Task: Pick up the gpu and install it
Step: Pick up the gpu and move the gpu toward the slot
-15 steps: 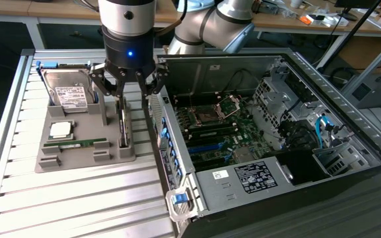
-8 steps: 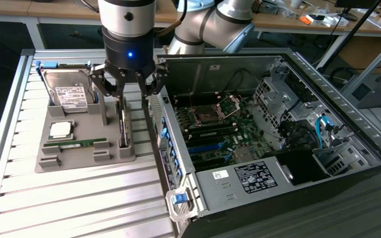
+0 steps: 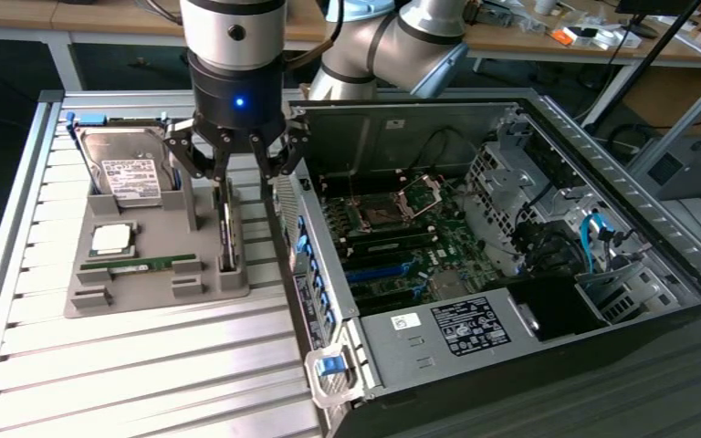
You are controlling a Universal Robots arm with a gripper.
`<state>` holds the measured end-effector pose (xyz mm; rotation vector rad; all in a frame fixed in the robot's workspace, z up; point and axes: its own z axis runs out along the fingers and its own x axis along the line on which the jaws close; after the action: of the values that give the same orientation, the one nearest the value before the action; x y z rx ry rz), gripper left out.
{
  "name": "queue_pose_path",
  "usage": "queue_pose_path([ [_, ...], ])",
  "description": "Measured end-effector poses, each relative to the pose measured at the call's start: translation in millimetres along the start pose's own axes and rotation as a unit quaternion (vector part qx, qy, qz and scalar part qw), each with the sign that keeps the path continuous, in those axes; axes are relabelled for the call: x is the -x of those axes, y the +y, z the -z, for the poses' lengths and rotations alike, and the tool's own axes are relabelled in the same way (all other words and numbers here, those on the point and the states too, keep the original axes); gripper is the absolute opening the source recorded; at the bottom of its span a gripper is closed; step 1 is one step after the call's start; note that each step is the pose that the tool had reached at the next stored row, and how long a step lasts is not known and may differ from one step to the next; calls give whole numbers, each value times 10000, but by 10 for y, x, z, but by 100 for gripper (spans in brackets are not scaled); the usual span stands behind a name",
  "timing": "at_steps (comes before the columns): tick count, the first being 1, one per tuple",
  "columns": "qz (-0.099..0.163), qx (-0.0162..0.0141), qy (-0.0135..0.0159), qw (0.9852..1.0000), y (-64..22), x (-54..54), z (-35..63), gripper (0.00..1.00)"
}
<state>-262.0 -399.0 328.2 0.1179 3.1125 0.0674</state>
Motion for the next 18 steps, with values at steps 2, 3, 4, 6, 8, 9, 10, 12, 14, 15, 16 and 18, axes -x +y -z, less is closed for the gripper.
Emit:
queue_pose_path([
  [2, 0, 0, 0, 10000, 0, -1, -4, 48],
  [3, 0, 0, 0, 10000, 0, -1, -5, 48],
  [4, 0, 0, 0, 10000, 0, -2, -7, 48],
  [6, 0, 0, 0, 10000, -1, -3, -11, 48],
  [8, 0, 0, 0, 10000, -1, -5, -15, 48],
  [9, 0, 0, 0, 10000, -1, -7, -18, 48],
  [10, 0, 0, 0, 10000, -1, -9, -21, 48],
  [12, 0, -1, -1, 10000, -1, -12, -26, 48],
  [14, 0, -2, 0, 10000, 1, -16, -32, 48],
  [15, -1, -4, 0, 10000, 5, -17, -36, 48],
  [16, 0, -6, 0, 10000, 11, -17, -40, 48],
  [18, 0, -15, -1, 10000, 31, -19, -48, 48],
])
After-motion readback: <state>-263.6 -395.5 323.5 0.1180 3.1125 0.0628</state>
